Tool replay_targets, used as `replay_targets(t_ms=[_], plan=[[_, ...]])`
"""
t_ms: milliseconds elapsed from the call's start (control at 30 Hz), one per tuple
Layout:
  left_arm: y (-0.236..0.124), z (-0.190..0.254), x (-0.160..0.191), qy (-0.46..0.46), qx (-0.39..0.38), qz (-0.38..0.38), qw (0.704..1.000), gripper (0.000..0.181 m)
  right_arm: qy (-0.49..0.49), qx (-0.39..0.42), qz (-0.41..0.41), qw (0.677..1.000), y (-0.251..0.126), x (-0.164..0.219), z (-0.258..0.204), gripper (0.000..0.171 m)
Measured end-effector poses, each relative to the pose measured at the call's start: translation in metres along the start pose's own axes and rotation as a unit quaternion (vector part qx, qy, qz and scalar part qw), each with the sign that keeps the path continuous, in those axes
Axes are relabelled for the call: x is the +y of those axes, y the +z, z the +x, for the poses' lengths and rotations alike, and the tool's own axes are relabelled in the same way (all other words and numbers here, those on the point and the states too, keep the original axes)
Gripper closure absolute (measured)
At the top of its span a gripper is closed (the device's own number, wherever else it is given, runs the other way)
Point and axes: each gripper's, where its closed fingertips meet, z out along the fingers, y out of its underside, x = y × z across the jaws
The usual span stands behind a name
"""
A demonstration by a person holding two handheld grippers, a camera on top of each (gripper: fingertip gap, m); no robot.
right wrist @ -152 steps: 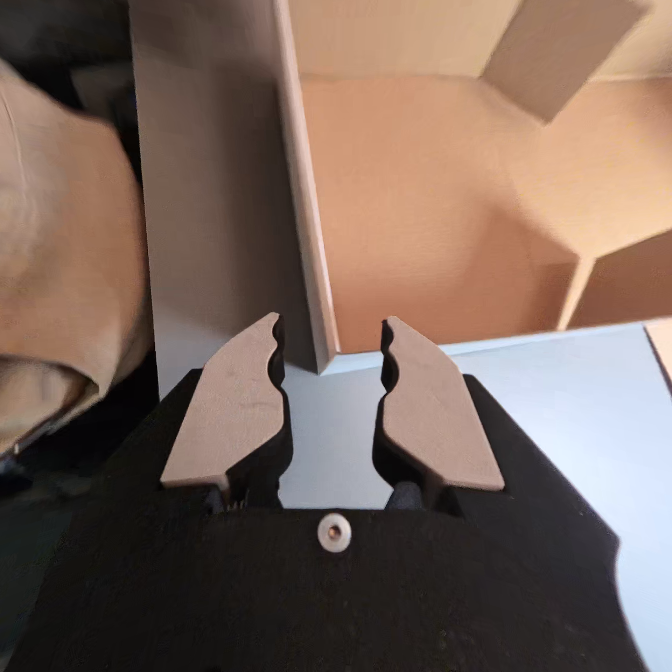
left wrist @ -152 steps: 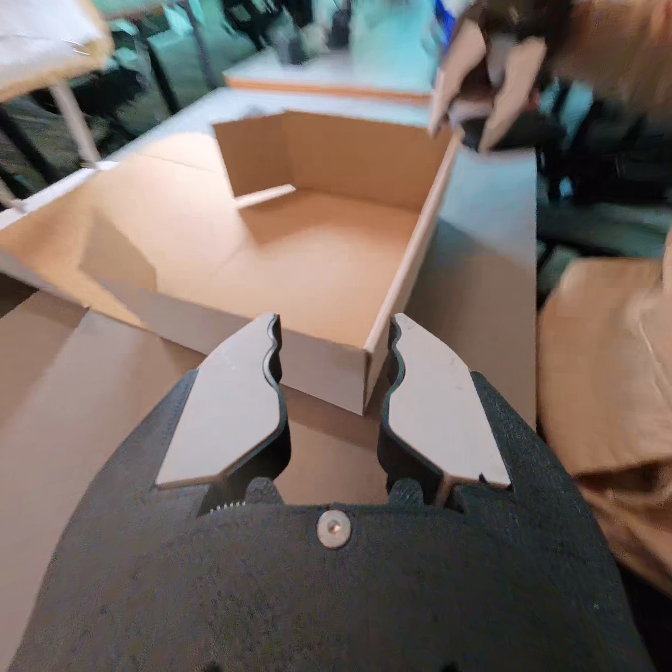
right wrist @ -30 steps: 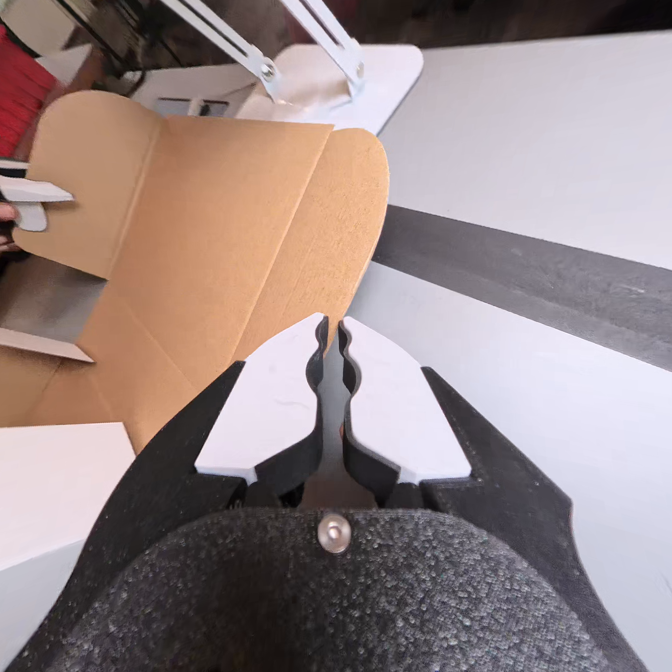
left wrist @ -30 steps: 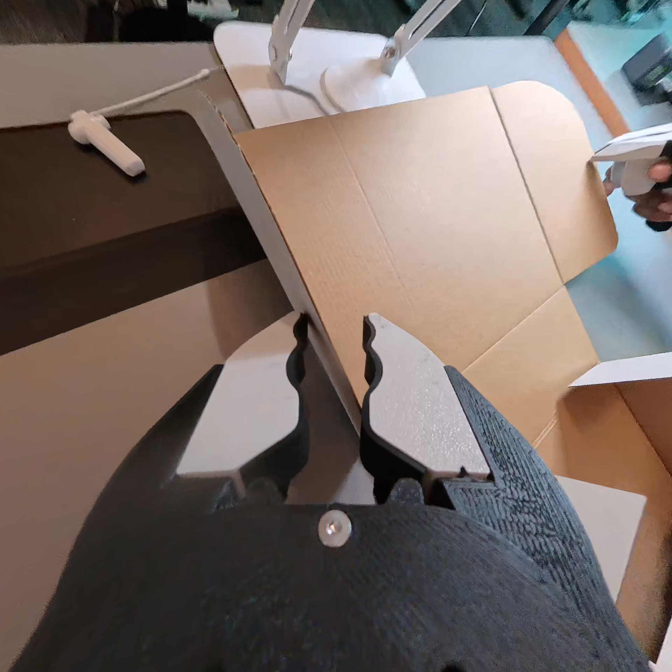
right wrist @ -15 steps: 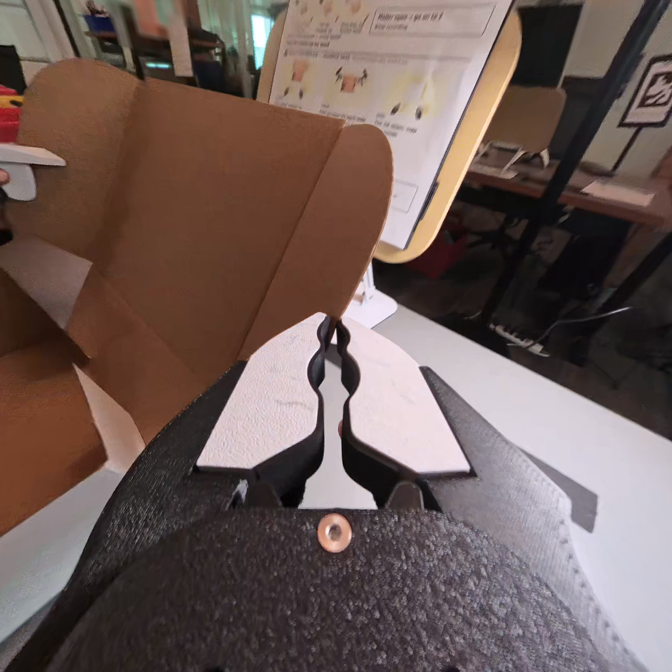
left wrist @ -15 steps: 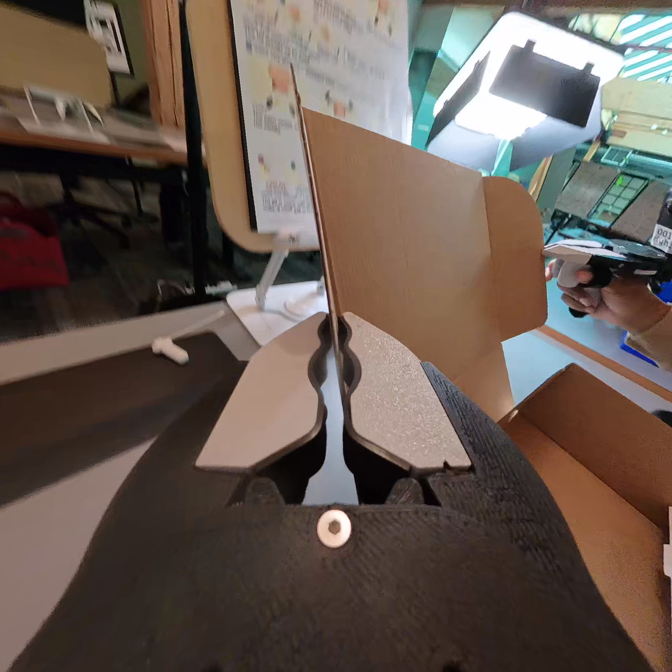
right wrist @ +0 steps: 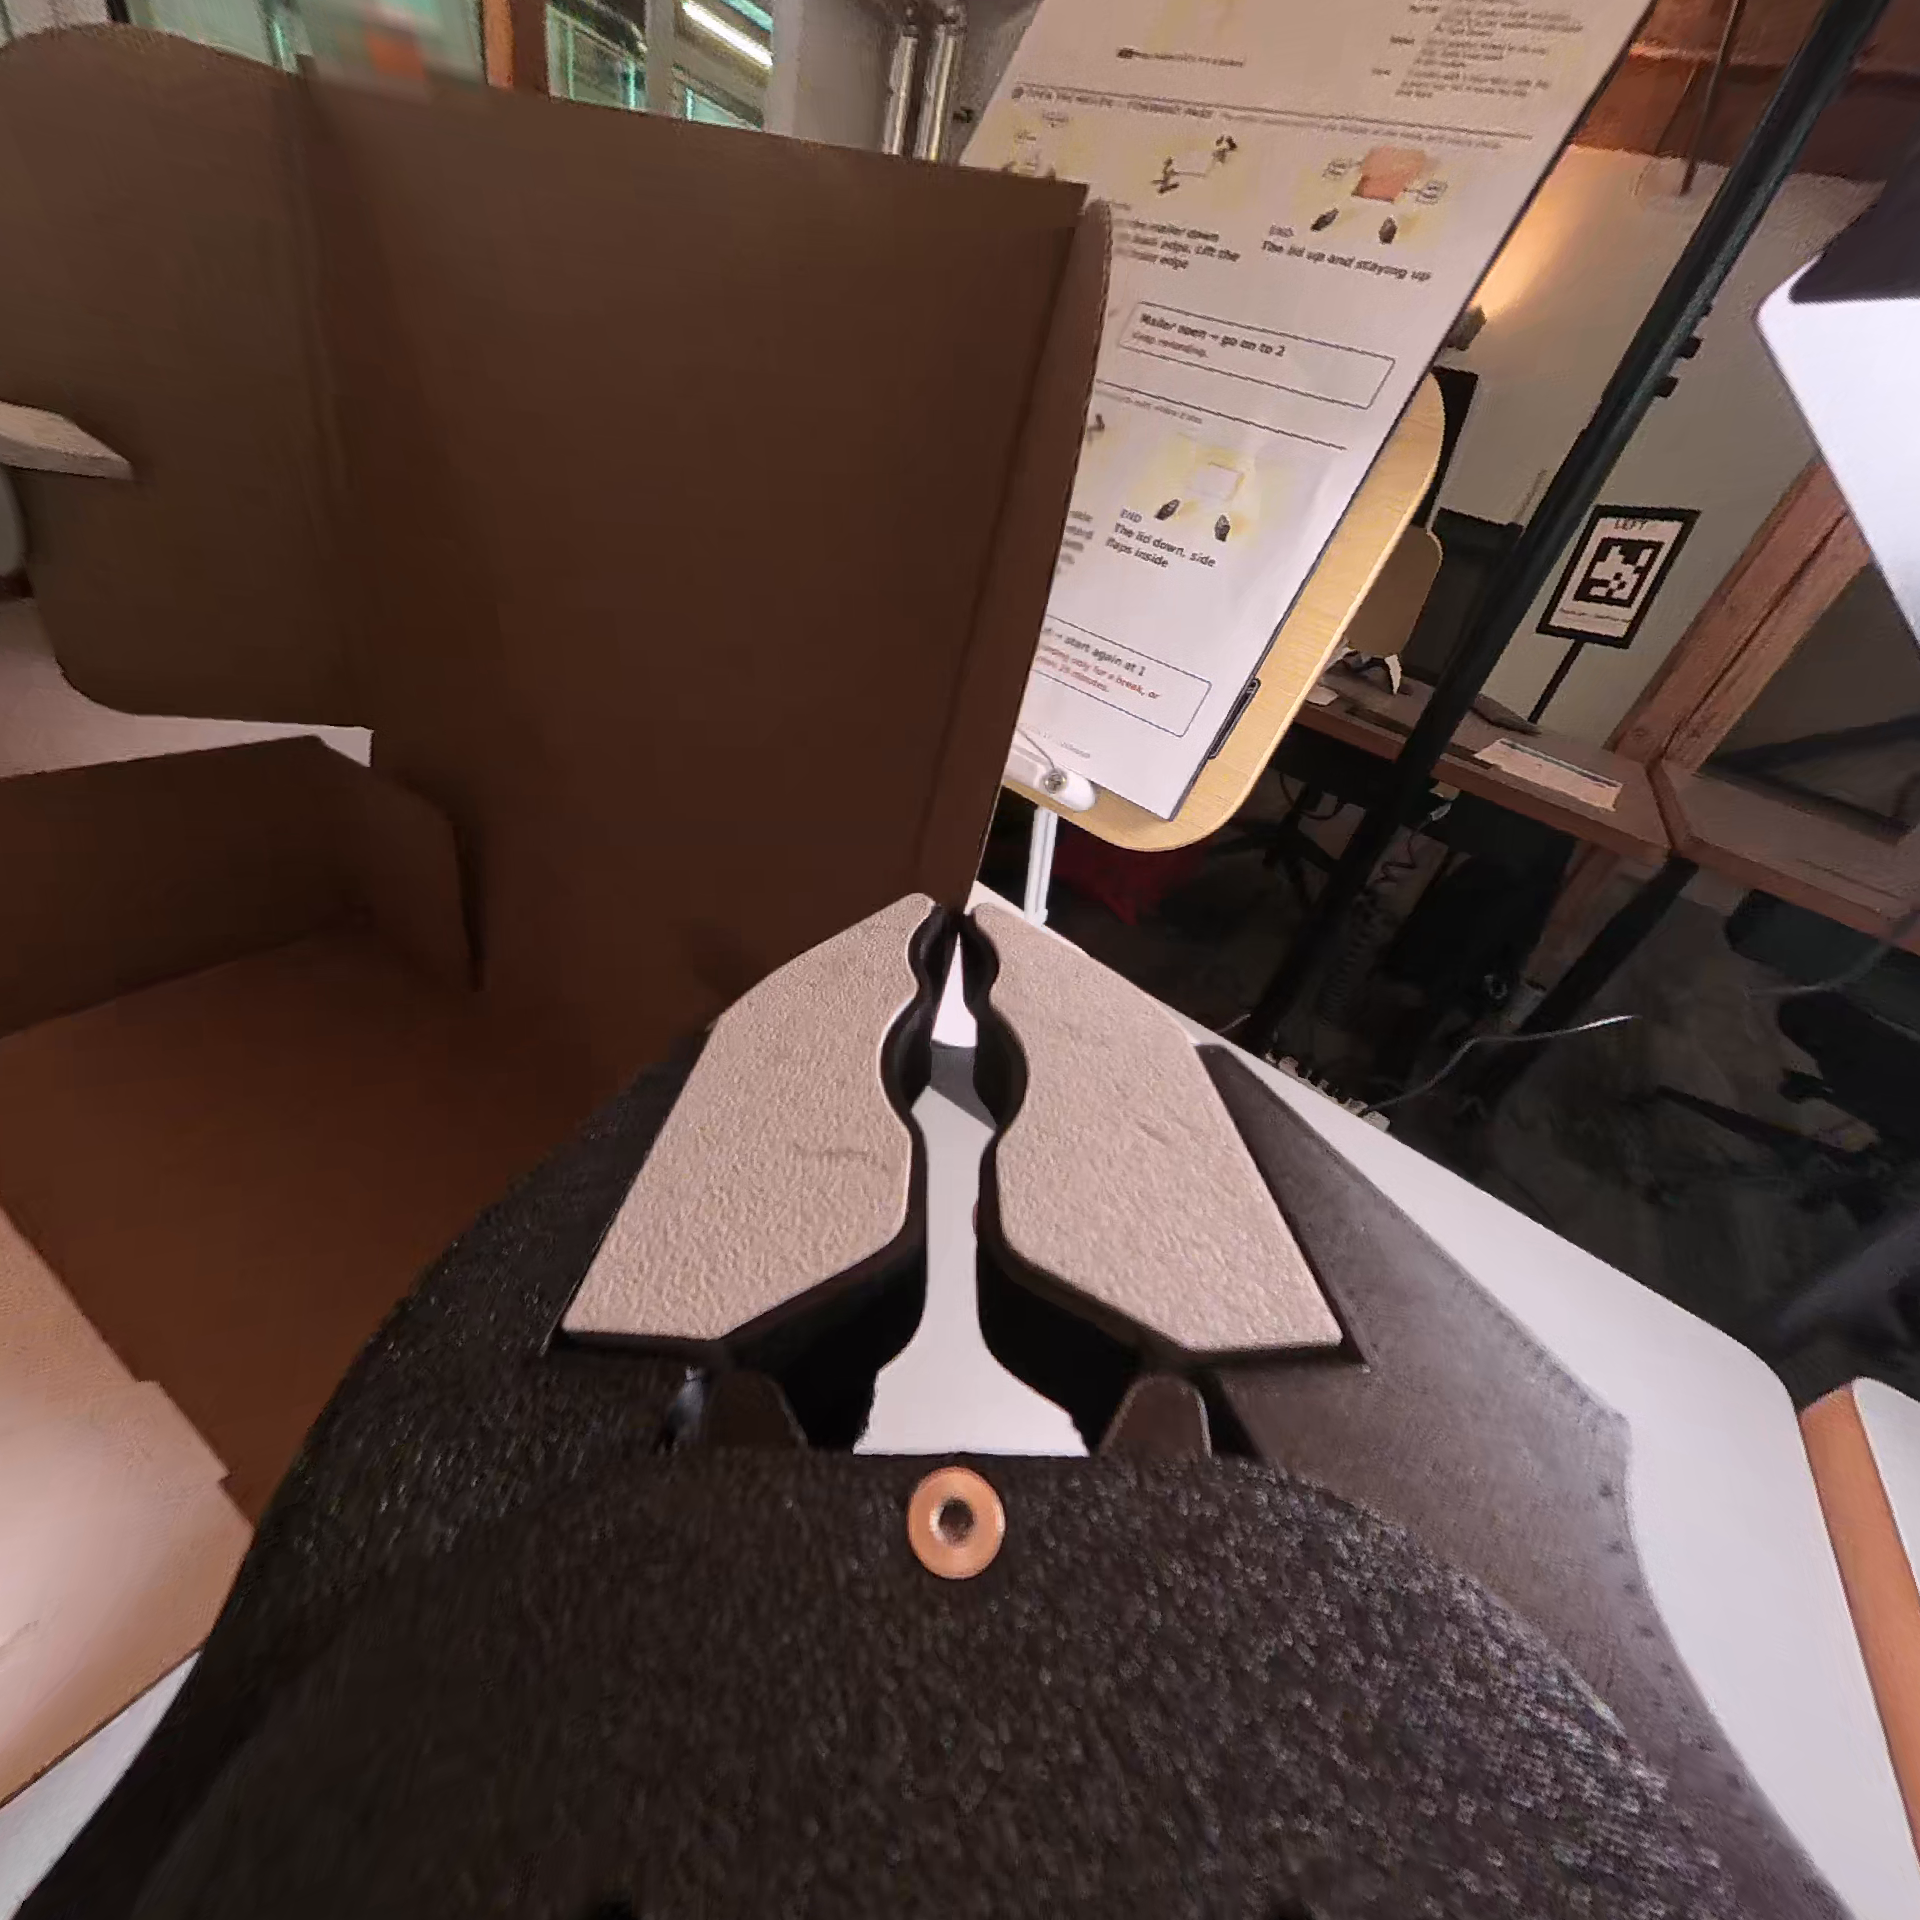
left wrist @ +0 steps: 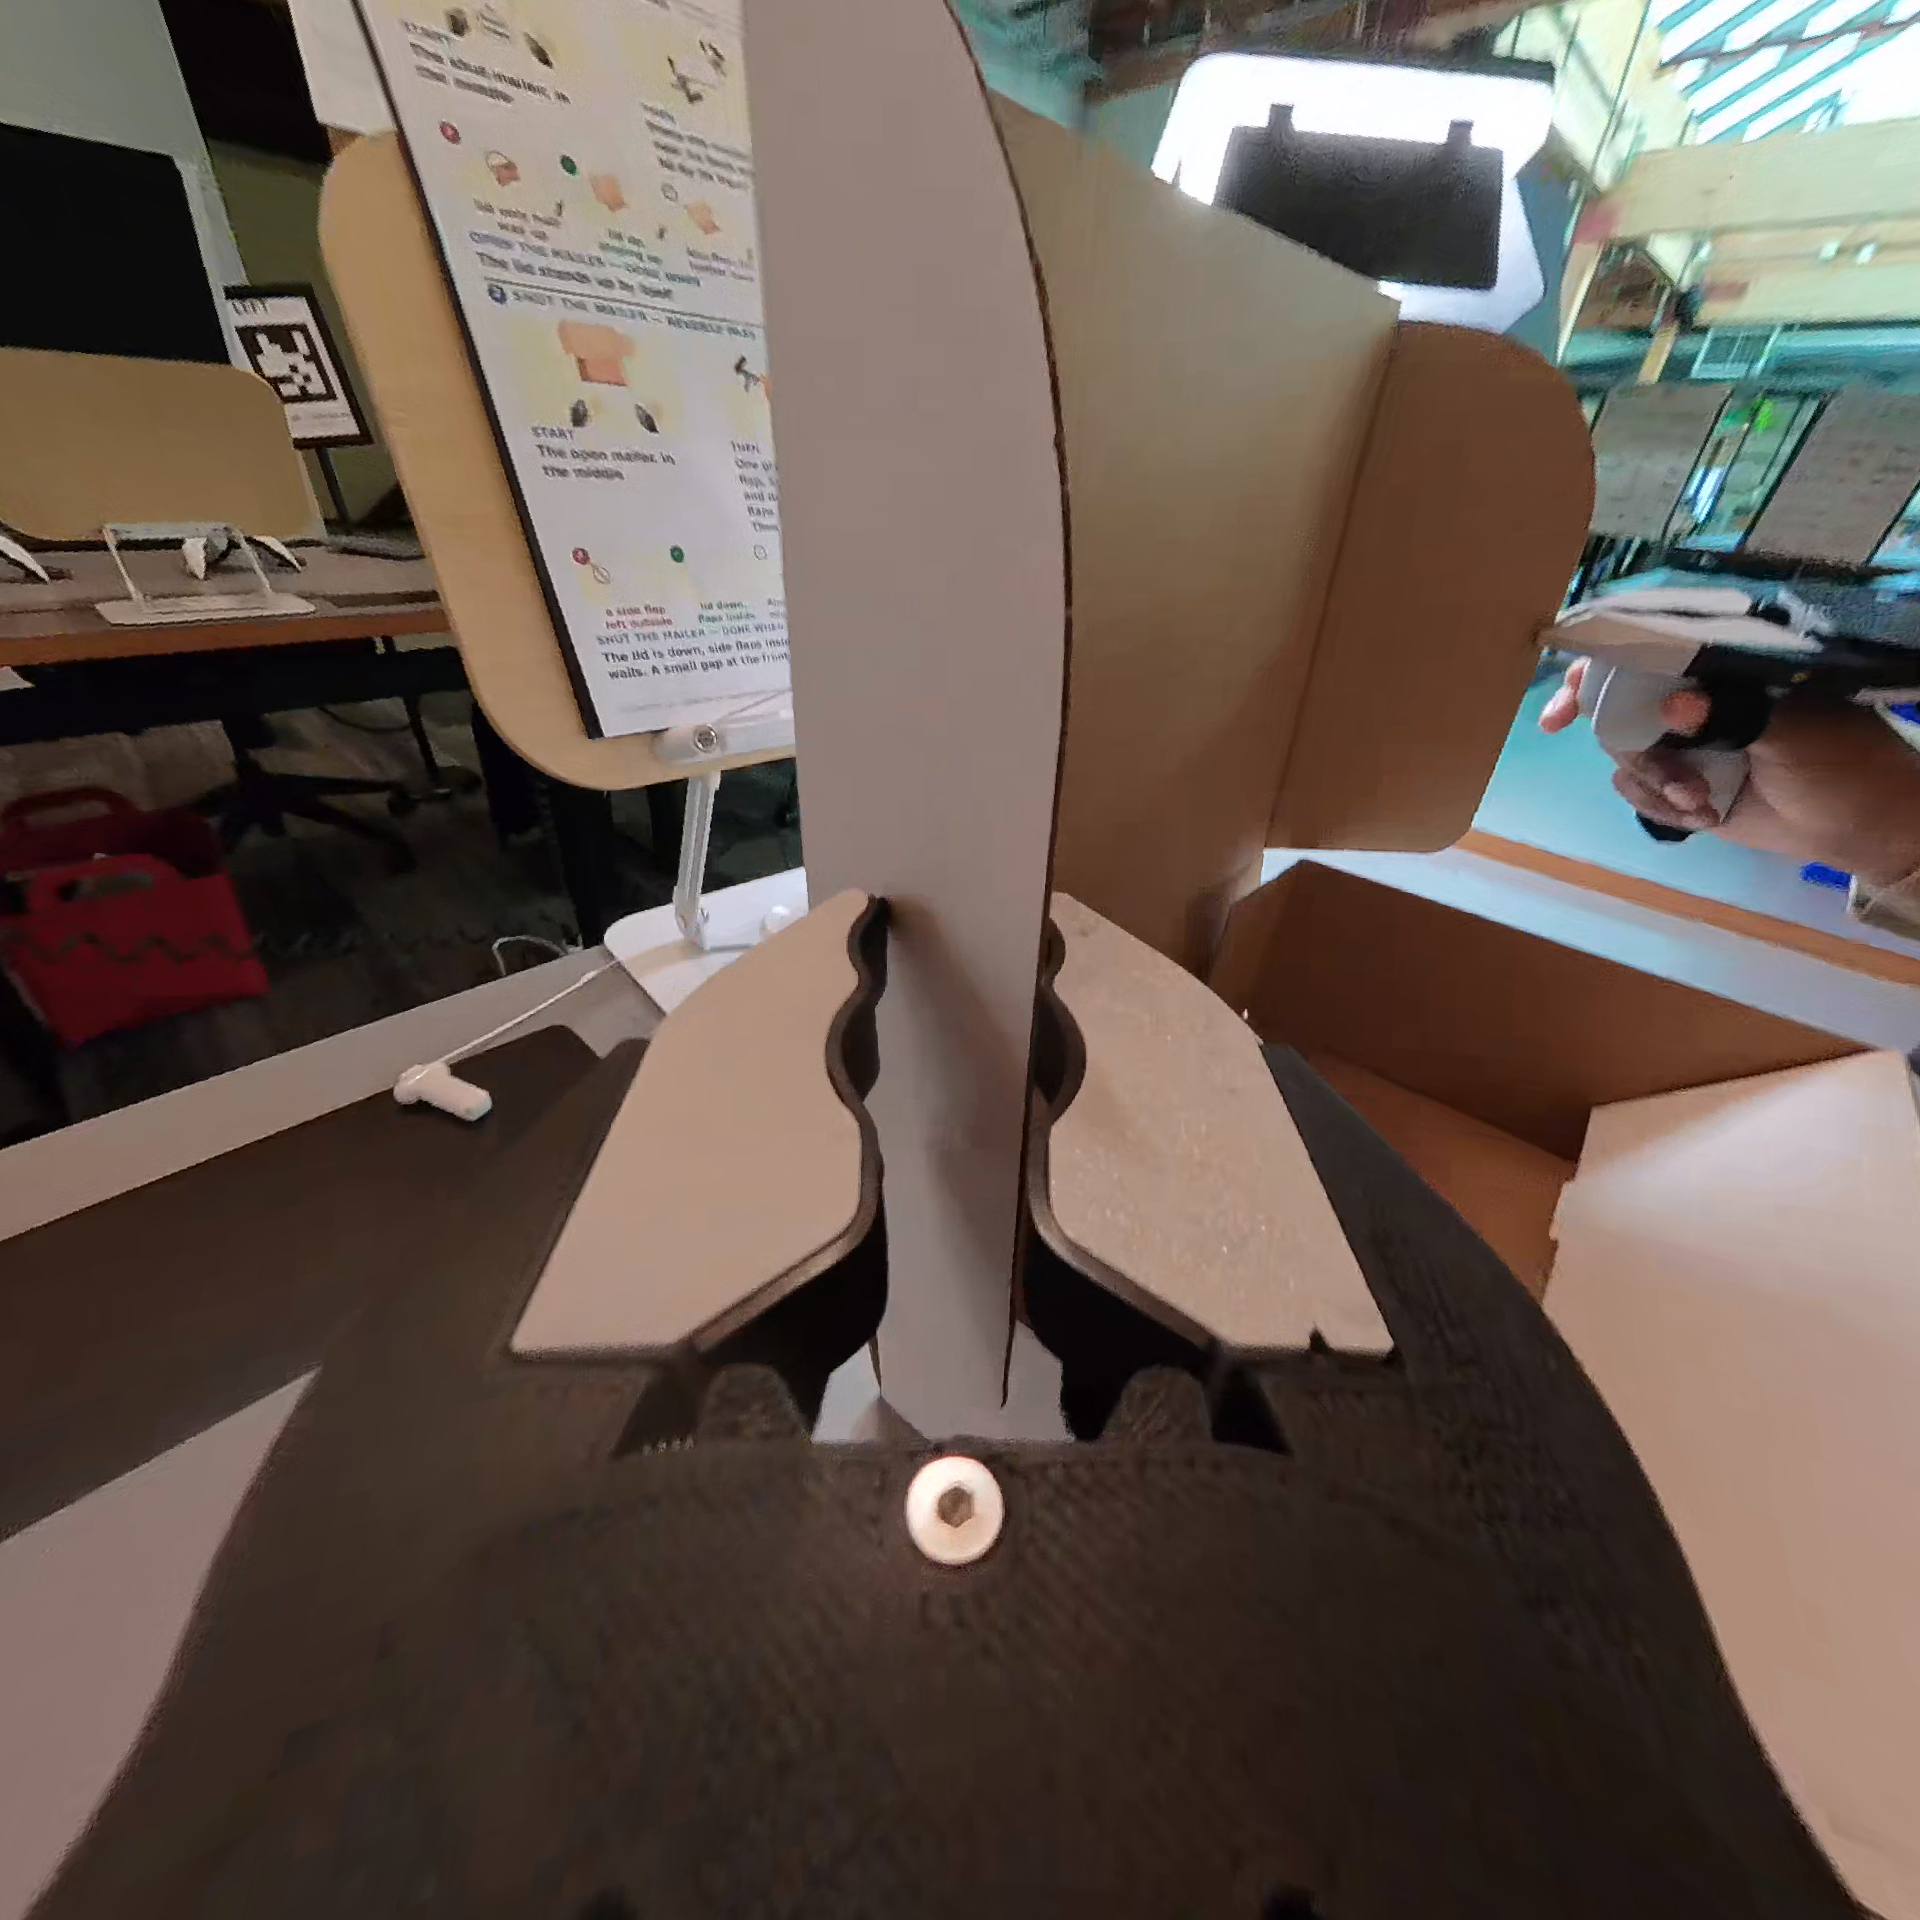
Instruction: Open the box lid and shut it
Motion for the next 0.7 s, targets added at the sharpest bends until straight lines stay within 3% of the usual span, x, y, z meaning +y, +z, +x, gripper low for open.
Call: replay_targets(t_ms=[100,167,267,333,467,700], plan=[[-0.008,0.006,0.002,0.026,-0.026,-0.054,0.998,0.153,0.012,-0.036,-0.023,0.999,-0.002,0.004,-0.009,0.152],[-0.009,0.009,0.002,0.036,-0.044,-0.080,0.995,0.154,0.023,-0.055,-0.026,0.998,-0.001,0.002,-0.011,0.151],[-0.004,0.014,0.002,0.015,-0.042,-0.110,0.993,0.149,0.014,-0.072,-0.046,0.996,0.006,-0.003,-0.019,0.155],[0.002,0.017,0.002,-0.012,-0.034,-0.123,0.992,0.144,-0.001,-0.063,-0.073,0.995,0.013,-0.004,-0.024,0.169],[0.010,0.016,0.000,-0.025,-0.055,-0.140,0.988,0.143,-0.036,-0.039,-0.100,0.994,0.022,-0.013,-0.038,0.169],[-0.003,0.038,0.010,0.027,-0.057,-0.124,0.990,0.142,0.026,-0.012,-0.113,0.993,0.011,-0.009,-0.069,0.169]])
